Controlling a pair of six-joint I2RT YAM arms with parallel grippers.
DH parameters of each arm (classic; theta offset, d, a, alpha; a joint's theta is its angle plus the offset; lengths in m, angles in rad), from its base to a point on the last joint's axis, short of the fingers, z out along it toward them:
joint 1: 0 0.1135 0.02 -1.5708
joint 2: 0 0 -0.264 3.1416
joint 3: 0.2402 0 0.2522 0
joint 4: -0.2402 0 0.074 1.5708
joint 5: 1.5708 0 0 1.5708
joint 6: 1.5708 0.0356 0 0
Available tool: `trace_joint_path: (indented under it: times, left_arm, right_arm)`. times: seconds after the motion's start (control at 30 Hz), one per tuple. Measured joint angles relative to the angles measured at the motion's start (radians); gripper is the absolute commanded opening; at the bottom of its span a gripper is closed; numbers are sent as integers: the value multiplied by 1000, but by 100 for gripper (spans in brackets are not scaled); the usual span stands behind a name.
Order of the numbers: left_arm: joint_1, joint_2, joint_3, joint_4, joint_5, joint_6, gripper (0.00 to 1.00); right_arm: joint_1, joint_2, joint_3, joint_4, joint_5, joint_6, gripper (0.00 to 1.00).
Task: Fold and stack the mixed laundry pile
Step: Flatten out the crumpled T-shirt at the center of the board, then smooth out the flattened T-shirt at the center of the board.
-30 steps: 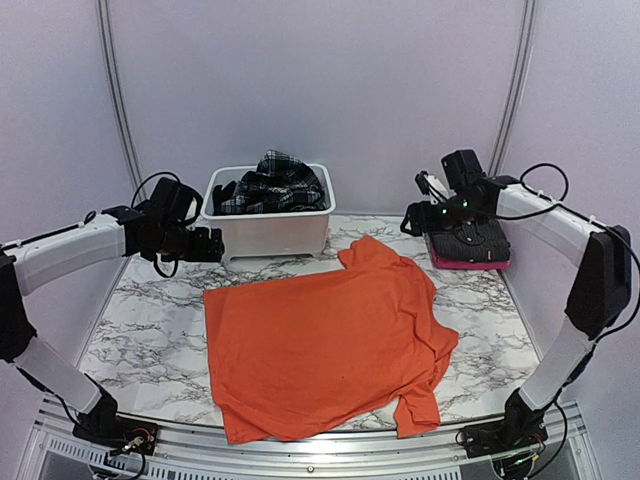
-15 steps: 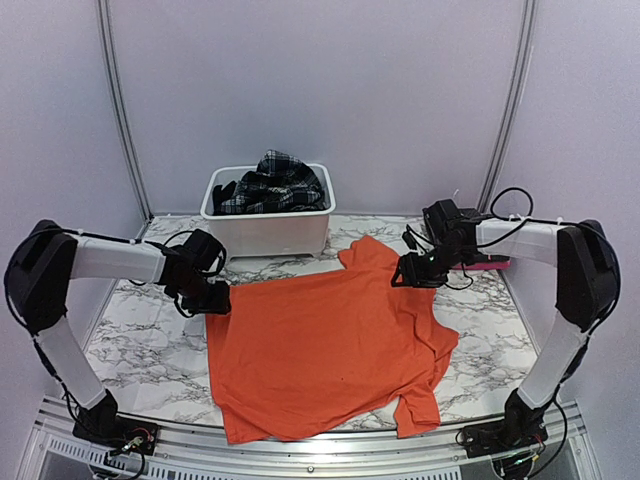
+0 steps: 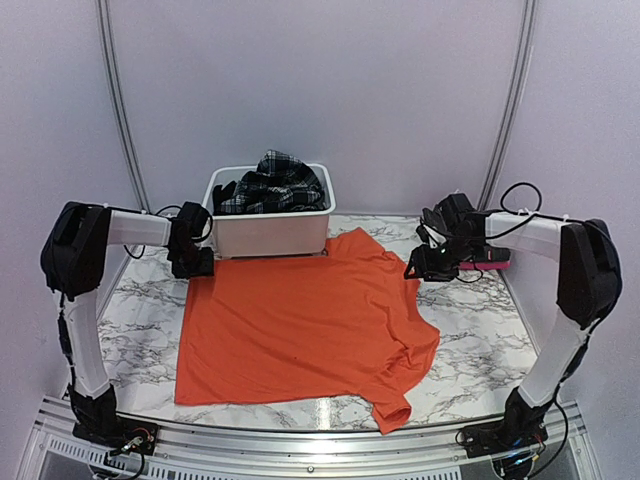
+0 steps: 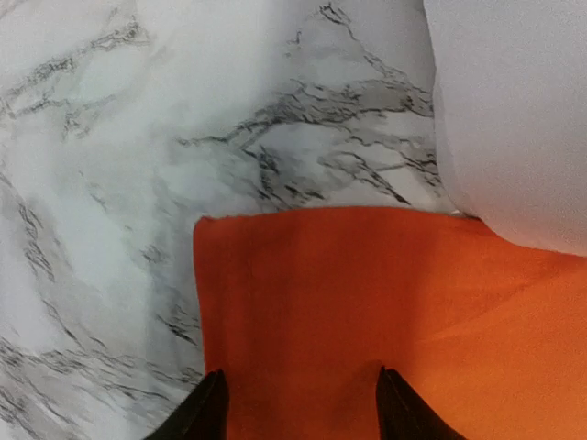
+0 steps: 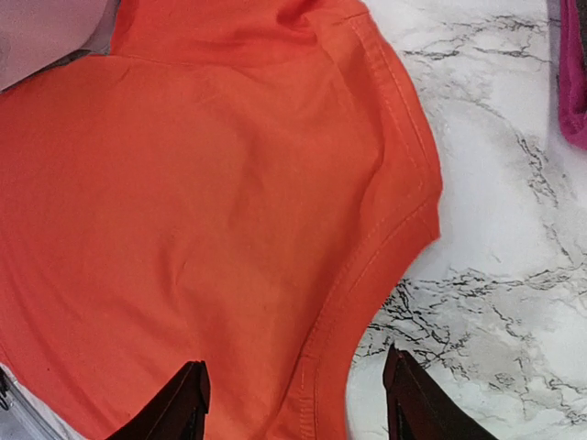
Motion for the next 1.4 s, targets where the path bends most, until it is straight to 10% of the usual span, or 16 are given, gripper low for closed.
trace_joint_path:
  times: [0.47,0.77,0.97,1.2,1.4]
  left_arm:
    - [-92,-616,-347,-15,143,-5,64]
    - [-214,-617,-651,13,212,-140,53]
    - [-141,-486,-596,64,178,-132,53]
    - [-64,-309,-402,85,124,-53,77]
    - [-201,-505,-408,63,133,70,81]
  right_arm:
    - [118,-259,-348,32,-92,104,37]
    - [28,-198,-432,80,-37,125,34]
    - [-52,-165,-412,99,-20,92,34]
    - [-87,-132,-318,61,13,61,39]
    - [-43,-321,-293,8,-57,69,40]
